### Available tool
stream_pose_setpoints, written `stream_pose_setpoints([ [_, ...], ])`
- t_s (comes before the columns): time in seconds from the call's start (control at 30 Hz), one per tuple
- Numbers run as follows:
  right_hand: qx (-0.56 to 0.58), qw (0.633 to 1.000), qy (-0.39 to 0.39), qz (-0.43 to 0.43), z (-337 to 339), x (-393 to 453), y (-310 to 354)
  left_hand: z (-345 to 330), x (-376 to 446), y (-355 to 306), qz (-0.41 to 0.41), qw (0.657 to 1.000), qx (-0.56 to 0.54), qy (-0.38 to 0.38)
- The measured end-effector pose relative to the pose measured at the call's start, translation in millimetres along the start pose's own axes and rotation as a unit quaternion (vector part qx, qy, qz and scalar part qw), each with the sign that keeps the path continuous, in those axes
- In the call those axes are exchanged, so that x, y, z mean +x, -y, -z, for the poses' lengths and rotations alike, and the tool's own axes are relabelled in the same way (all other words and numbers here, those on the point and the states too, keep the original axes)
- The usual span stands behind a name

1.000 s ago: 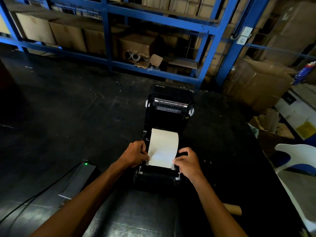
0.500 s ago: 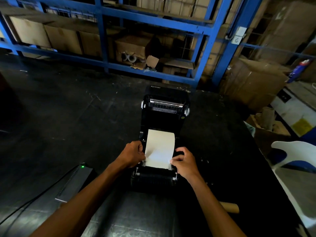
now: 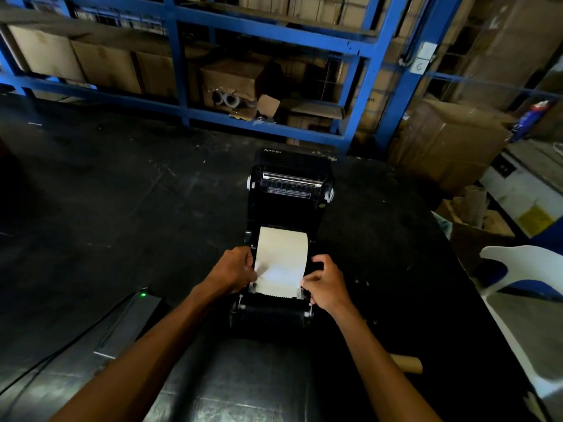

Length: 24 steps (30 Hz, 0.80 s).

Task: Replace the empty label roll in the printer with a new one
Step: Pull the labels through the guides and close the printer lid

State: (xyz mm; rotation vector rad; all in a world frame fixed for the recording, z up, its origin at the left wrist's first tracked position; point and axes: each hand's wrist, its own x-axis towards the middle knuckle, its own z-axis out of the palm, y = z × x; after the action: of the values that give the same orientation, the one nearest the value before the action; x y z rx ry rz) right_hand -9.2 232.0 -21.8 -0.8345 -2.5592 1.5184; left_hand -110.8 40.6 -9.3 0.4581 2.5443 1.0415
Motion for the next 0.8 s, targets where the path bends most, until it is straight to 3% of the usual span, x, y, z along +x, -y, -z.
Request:
stream_pose_setpoints([
  [0.2,-0.079,0.996,0.028,0.012,4.8,6.2,5.7,-5.0,-1.1,0.3,0.010,0.999,-0.017,-0.029],
  [0.5,-0.005,1.000,0.016,0.007,5.5,-0.1,5.6,3.9,-2.2,-3.7,-0.027,0.998,0.051,0.014],
  [0.8,-0.042,0.997,0.067,0.020,10.6,1.2,7.3,-0.6,-1.6,-0.5,-0.008,1.000,0.005,-0.011],
])
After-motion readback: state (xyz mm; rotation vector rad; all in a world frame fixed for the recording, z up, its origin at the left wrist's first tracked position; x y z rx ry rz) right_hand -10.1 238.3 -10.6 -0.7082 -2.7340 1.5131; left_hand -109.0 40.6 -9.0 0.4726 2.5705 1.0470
